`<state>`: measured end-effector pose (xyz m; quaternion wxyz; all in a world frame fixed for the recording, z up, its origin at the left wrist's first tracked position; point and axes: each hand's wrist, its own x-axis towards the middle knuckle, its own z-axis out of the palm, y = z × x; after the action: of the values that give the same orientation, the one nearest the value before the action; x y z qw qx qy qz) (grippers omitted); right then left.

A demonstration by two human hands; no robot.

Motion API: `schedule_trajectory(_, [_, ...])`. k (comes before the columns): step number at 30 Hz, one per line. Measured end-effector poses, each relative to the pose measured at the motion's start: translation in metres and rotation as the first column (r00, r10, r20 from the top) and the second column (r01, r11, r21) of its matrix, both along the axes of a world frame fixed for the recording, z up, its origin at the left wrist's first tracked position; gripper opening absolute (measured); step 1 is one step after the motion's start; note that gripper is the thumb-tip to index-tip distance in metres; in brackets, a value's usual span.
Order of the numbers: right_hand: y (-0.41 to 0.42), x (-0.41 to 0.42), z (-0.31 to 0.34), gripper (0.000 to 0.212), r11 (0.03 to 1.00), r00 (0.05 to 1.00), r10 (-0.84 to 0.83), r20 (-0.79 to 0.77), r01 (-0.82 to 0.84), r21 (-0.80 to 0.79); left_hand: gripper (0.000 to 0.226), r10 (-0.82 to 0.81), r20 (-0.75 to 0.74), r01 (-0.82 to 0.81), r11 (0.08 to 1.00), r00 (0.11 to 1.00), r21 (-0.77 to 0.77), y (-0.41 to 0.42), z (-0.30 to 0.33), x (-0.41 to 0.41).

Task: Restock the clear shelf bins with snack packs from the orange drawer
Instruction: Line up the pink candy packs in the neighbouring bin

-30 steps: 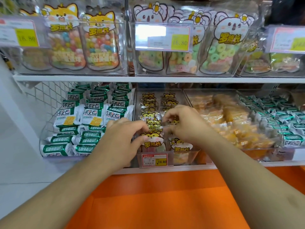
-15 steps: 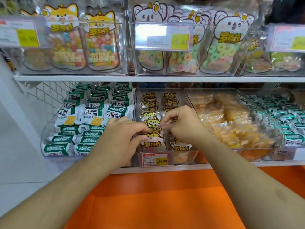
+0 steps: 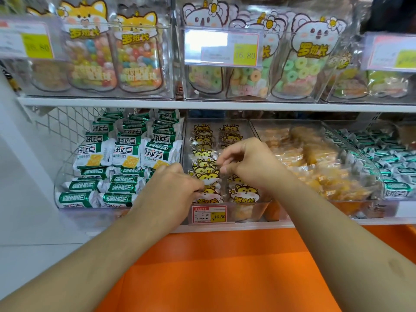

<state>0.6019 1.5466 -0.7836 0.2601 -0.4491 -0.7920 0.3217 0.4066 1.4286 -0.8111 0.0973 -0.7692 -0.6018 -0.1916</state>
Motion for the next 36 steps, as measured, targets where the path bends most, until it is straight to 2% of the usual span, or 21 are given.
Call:
schedule_trajectory(3, [-0.002,0.0,-0.001,0.026,1.0,1.0,0.008,0.012,-0.008,0.004,0.017,0.048,-0.035,-0.049,0.999,0.998,-0.022,0.0,-0.001,0.006])
schedule_trajectory(6, [-0.006,0.002,0.001,0.032,0.998,1.0,0.021,0.014,-0.022,0.066,0.027,0.065,0.006,-0.065,0.998,0.998,-0.025,0.0,0.001,0.005])
schedule_trajectory(9, [-0.01,0.003,0.003,0.029,0.994,1.0,0.02,0.025,-0.022,0.107,0.057,0.074,0.039,-0.074,0.997,0.996,0.004,-0.002,0.003,0.007])
schedule_trajectory(12, [-0.012,0.001,0.001,0.022,0.993,0.997,-0.011,0.071,0.003,0.116,0.085,0.109,-0.001,-0.109,0.994,0.994,-0.016,0.0,0.005,0.009])
schedule_trajectory(16, [-0.015,-0.002,-0.002,0.019,0.996,0.992,-0.031,0.125,0.02,0.09,0.078,0.141,-0.146,-0.165,0.972,0.979,-0.168,0.001,-0.004,0.008])
schedule_trajectory(19, [-0.018,-0.003,-0.001,0.02,0.994,0.978,-0.007,0.21,-0.016,0.106,0.075,0.124,-0.202,-0.165,0.966,0.972,-0.201,0.002,-0.006,0.007])
schedule_trajectory(22, [-0.021,0.001,0.004,0.026,0.991,0.972,0.032,0.231,-0.06,0.117,0.073,0.122,-0.241,-0.176,0.96,0.963,-0.219,0.004,-0.005,0.007])
schedule_trajectory(26, [-0.027,0.009,0.008,0.042,0.984,0.975,0.093,0.204,-0.12,0.128,0.074,0.135,-0.196,-0.181,0.953,0.971,-0.241,0.003,-0.002,0.01])
schedule_trajectory(30, [-0.032,0.012,-0.005,0.054,0.932,0.884,0.107,0.454,-0.249,0.264,0.074,0.153,-0.135,-0.182,0.953,0.979,-0.243,0.0,-0.001,0.013])
schedule_trajectory(32, [-0.032,0.013,-0.014,0.058,0.923,0.865,0.077,0.497,-0.251,0.293,0.073,0.155,-0.12,-0.181,0.954,0.981,-0.241,0.0,-0.002,0.013])
schedule_trajectory(36, [-0.035,0.014,-0.025,0.053,0.902,0.837,0.016,0.547,-0.249,0.354,0.071,0.171,-0.137,-0.2,0.95,0.976,-0.241,0.0,-0.007,0.013])
